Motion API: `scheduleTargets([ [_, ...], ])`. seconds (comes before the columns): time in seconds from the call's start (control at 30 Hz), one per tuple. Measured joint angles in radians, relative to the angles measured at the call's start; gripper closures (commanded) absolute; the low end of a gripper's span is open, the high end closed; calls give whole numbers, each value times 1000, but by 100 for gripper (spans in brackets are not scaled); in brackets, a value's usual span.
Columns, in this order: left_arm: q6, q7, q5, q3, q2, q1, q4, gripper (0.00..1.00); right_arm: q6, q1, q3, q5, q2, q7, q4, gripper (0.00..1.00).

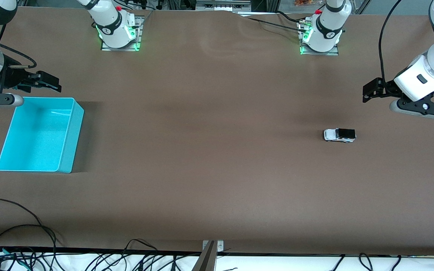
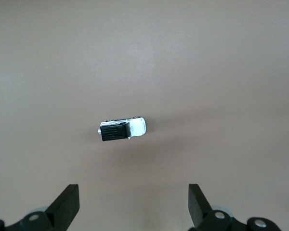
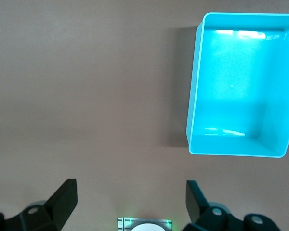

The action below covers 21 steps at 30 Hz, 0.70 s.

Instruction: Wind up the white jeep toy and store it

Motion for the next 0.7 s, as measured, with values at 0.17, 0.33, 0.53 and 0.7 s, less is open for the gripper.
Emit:
scheduleTargets([
  [0.17, 0, 0, 0, 0, 0, 0, 0, 0, 0, 0, 0, 0, 0, 0, 0, 0],
  [0.33, -4, 1, 0, -4, 2, -4, 0, 0, 0, 0, 0, 0, 0, 0, 0, 0],
  [0.53, -15, 1, 0, -7, 2, -7, 0, 0, 0, 0, 0, 0, 0, 0, 0, 0],
  [0.7, -16, 1, 0, -6, 2, -7, 0, 0, 0, 0, 0, 0, 0, 0, 0, 0],
])
